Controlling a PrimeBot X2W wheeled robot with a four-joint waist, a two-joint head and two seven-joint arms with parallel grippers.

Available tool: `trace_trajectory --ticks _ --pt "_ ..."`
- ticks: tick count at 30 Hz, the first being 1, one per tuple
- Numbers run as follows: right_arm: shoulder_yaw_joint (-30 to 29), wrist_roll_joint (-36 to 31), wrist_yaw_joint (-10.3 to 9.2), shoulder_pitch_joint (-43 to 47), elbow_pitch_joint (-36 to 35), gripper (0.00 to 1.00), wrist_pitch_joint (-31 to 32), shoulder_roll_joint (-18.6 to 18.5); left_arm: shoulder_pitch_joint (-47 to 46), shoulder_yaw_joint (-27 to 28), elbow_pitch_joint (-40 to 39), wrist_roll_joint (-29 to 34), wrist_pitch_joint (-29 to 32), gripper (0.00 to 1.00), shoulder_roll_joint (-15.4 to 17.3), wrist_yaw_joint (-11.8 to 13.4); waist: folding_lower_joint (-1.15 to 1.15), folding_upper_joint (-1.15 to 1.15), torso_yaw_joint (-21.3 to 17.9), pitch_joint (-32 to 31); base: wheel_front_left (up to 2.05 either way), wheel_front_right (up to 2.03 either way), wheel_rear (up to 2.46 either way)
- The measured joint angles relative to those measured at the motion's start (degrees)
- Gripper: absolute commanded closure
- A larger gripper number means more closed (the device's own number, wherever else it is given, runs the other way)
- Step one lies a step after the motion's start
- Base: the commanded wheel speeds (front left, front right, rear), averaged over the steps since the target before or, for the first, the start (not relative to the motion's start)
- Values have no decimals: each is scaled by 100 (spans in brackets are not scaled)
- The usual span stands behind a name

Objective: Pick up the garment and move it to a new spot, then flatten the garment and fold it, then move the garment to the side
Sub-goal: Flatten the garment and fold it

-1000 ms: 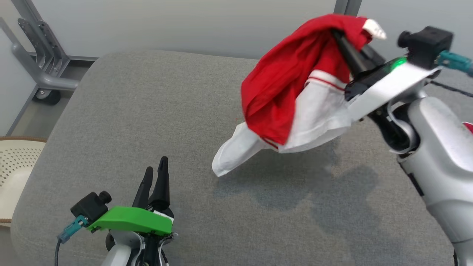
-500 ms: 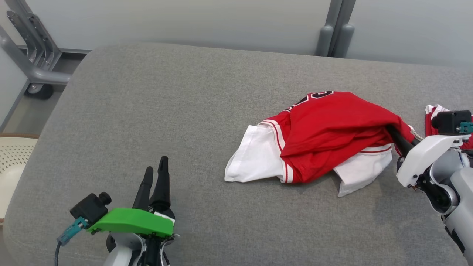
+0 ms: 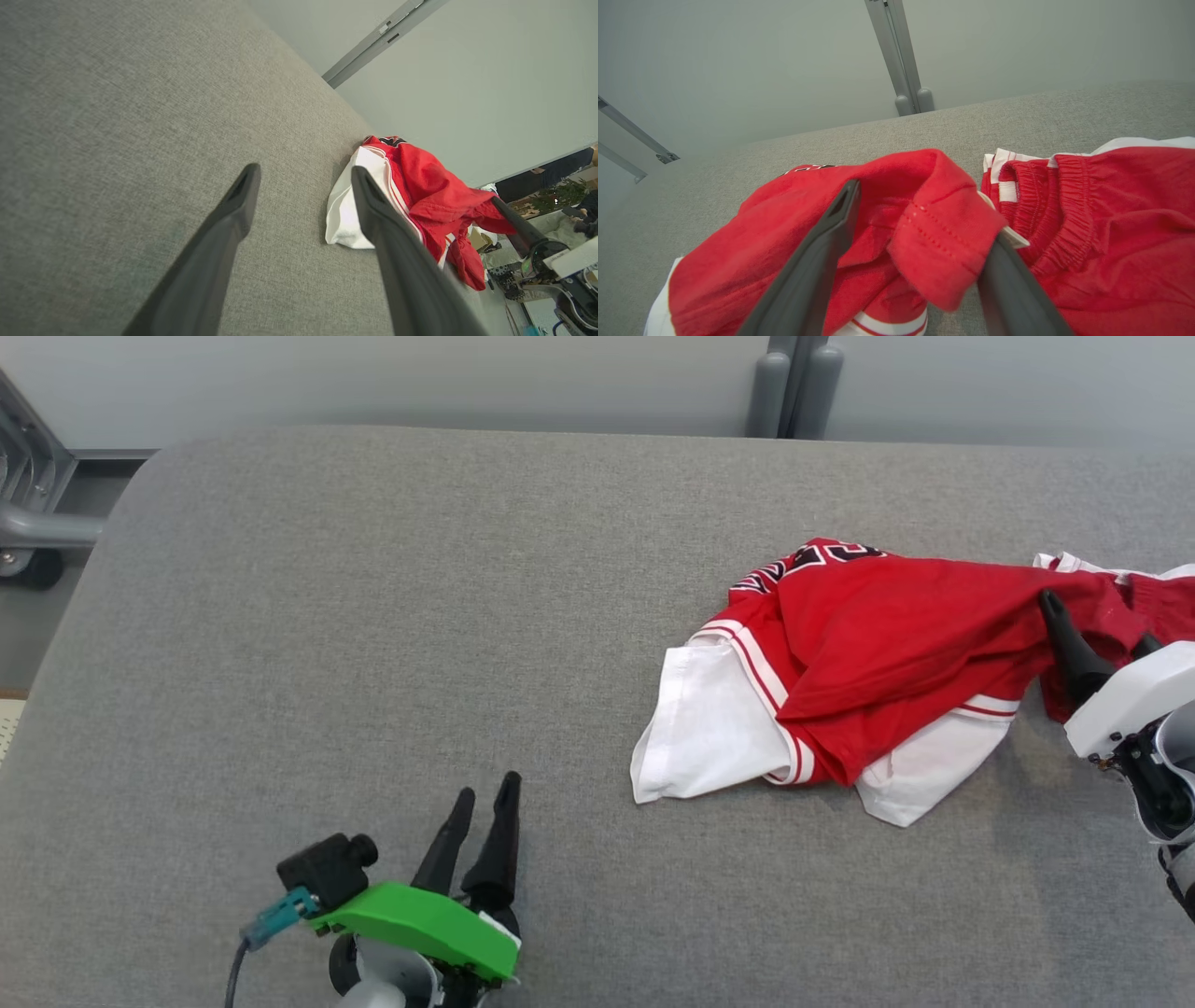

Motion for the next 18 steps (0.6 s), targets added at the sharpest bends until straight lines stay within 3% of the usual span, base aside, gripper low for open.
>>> trace_trajectory --ticks 6,18 --pt "90 -403 4 -27 -165 0 -341 -226 -148 -487 298 298 233 0 7 -44 0 0 -197 84 0 0 0" --pt "319 -816 -42 36 -613 0 -619 -443 -612 -822 1034 857 376 0 32 -73 0 0 -819 113 0 0 0"
